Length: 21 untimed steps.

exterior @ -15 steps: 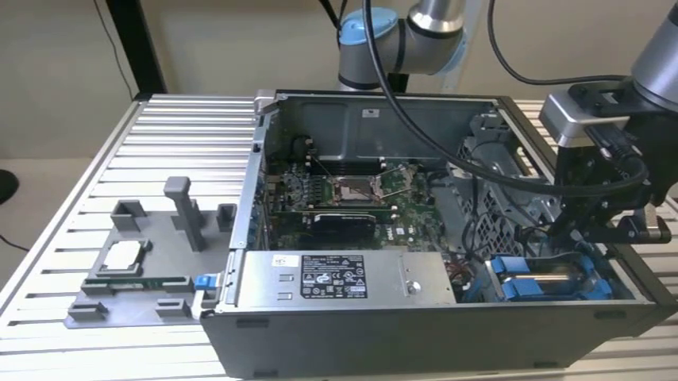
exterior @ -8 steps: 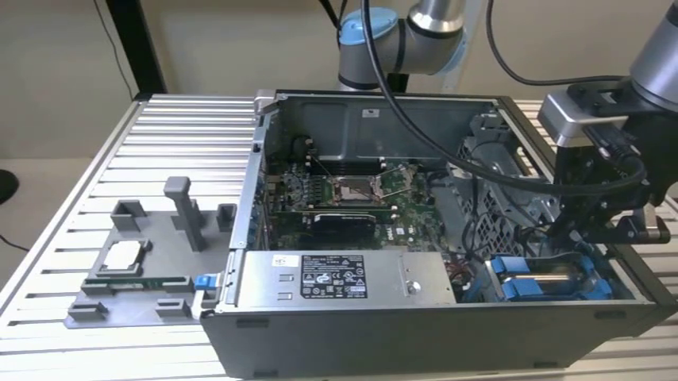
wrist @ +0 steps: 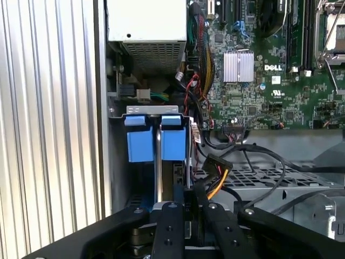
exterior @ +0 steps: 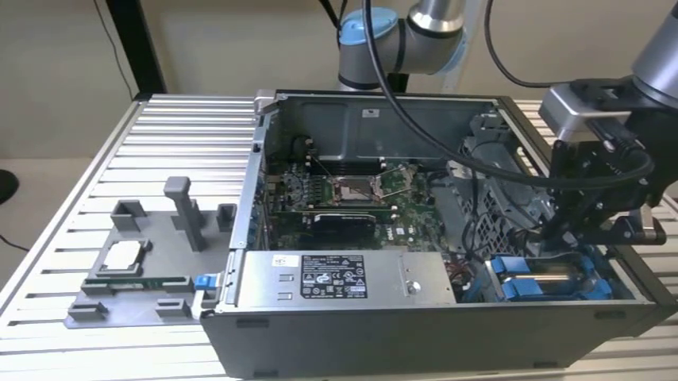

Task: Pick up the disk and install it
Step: 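Insert the first disk wire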

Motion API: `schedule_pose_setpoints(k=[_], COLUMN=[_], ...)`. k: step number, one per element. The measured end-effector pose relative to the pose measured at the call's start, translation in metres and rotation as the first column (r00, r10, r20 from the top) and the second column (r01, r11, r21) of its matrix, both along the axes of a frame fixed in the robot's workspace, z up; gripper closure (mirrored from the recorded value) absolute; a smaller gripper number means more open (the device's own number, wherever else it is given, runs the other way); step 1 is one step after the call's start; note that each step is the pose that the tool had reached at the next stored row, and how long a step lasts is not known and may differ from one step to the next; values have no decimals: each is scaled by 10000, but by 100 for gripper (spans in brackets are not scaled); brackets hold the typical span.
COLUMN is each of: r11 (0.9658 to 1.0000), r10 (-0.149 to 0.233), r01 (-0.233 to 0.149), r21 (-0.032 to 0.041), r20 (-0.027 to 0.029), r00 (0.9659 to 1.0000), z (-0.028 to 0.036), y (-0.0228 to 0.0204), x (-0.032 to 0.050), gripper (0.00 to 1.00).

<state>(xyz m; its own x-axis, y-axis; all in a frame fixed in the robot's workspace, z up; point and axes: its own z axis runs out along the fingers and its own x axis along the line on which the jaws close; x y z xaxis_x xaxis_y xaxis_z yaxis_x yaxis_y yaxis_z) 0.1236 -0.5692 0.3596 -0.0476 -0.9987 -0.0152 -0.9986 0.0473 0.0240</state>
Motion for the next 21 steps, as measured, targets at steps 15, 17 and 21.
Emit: schedule_pose_setpoints(k=[15,17,21], r11=[10000,10000,9999], r10=[3,3,0], r01=[-4,-4,-6], r21=[-48,-47,-112], r20=[-193,-223,-536], r00=[9998,9998,9986], z=[-107,-117,-120], y=[31,50,87], x=[141,152,191], gripper=[100,100,100])
